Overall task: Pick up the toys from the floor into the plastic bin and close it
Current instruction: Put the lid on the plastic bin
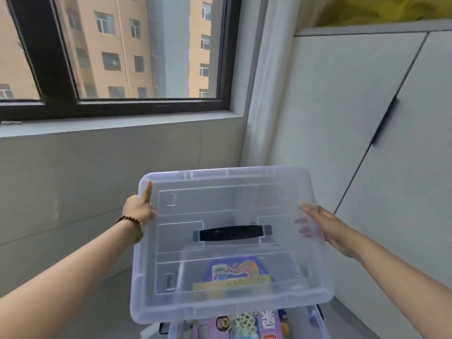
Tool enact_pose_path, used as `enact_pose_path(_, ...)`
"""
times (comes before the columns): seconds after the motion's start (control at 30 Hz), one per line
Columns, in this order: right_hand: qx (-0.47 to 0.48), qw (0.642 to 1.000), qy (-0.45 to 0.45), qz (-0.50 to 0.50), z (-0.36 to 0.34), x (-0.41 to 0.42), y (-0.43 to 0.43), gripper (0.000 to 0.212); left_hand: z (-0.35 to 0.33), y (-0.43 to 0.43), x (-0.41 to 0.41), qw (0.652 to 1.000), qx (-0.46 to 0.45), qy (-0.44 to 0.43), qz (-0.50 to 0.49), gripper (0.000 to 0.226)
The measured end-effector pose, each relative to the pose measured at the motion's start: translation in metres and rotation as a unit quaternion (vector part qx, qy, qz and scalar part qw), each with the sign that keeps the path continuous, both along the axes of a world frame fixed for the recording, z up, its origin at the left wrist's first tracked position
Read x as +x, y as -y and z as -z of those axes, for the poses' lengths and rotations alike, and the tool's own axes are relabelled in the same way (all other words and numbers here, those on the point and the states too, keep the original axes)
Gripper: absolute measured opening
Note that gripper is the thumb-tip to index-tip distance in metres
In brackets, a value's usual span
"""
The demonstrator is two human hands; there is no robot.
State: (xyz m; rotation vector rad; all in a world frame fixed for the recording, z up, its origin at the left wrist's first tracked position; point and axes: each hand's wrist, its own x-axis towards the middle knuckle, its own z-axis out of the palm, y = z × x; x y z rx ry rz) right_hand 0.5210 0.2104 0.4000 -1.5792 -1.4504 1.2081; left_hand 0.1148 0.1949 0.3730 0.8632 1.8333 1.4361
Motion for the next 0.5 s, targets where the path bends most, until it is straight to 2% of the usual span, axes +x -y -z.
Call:
enact_pose_path(0.03, -0.017, 1.0, 0.004, 0.015, 0.018, 0.011, 0.004, 0.061, 0.007, -0.009, 0.009, 1.0, -0.03, 0.004, -0.004, 0.058)
enact_pose_path(0.13, -0.039, 0.998, -0.007, 0.052, 0.068, 0.044, 0.01, 0.076, 0.026, -0.025, 0.037, 0.994, -0.11, -0.015, 0.0, 0.065)
enact_pose_path(0.27, -0.046, 0.99, -0.042, 0.127, 0.119, 0.072, 0.013, 0.036, 0.066, -0.029, 0.071, 0.989, -0.126, -0.042, 0.065, 0.051)
enact_pose_path(0.4, -0.078, 0.986, -0.031, 0.145, 0.169, 0.086, 0.009, 0.025, 0.135, -0.009, 0.084, 0.979, -0.142, -0.066, 0.132, 0.022)
enact_pose_path(0.5, -0.078, 0.986, -0.013, 0.144, 0.197, 0.079, 0.006, 0.019, 0.176, 0.012, 0.081, 0.979, -0.162, -0.045, 0.113, 0.039)
